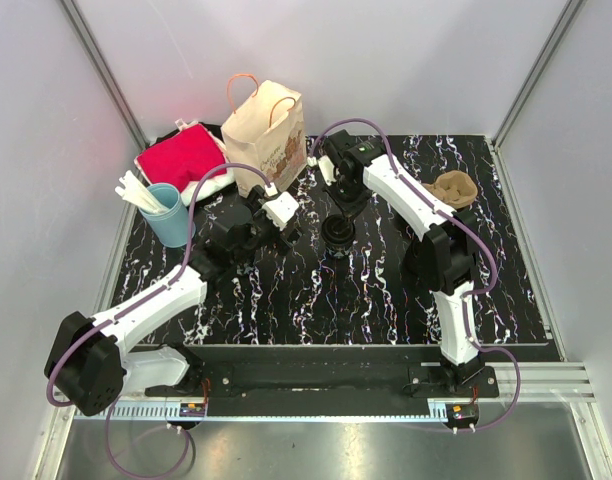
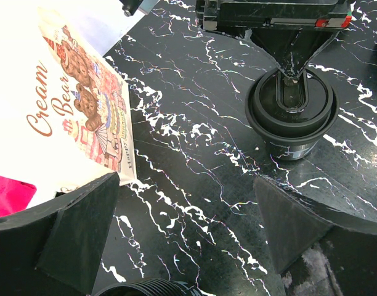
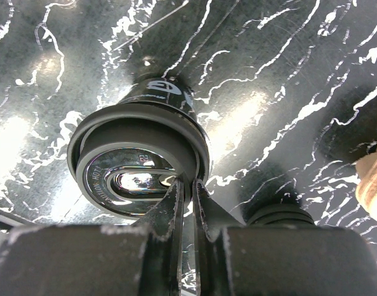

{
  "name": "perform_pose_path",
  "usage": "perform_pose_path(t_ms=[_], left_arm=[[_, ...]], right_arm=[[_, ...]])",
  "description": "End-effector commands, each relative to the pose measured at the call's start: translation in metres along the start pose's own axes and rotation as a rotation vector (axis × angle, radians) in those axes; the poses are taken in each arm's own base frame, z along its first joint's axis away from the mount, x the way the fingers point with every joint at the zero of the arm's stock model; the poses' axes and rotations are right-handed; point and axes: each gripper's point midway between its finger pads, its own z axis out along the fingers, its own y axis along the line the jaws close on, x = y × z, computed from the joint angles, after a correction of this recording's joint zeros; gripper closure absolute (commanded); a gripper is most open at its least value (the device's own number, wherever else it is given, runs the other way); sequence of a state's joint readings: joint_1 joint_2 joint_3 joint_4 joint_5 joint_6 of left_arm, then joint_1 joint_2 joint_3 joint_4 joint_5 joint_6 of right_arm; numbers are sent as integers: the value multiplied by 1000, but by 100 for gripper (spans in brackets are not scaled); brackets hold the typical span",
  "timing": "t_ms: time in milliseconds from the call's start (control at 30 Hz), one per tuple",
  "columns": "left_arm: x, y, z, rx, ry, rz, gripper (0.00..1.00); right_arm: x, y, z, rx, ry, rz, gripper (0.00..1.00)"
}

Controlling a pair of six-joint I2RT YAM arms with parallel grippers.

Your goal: Pack the takeout coffee

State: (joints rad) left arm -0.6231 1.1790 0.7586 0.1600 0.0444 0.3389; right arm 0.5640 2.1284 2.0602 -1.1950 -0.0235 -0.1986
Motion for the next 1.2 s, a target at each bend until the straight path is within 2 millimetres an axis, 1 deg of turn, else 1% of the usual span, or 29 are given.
perform_pose_path(t_ms=[0, 200, 333, 500, 733, 933, 1167], left_arm=[[-19, 4, -1, -21, -78, -9, 1], [-20, 4, -1, -20, -82, -10, 1], [-20, 4, -1, -20, -82, -9, 1], [-19, 4, -1, -20, -80, -9, 1], [-19, 4, -1, -21, -78, -9, 1], [-19, 4, 0, -21, -78, -11, 1], [-18, 4, 0, -22, -76, -11, 1]], right_arm=[[1, -4, -4, 44, 2, -24, 94], [4, -4, 1, 44, 13, -27, 94], [2, -6, 0, 50, 11, -25, 94], [-2, -6, -7, 50, -12, -25, 94], [-2, -4, -19, 46, -33, -29, 94], [-2, -3, -22, 39, -38, -29, 95], [-1, -1, -24, 31, -36, -33, 92]])
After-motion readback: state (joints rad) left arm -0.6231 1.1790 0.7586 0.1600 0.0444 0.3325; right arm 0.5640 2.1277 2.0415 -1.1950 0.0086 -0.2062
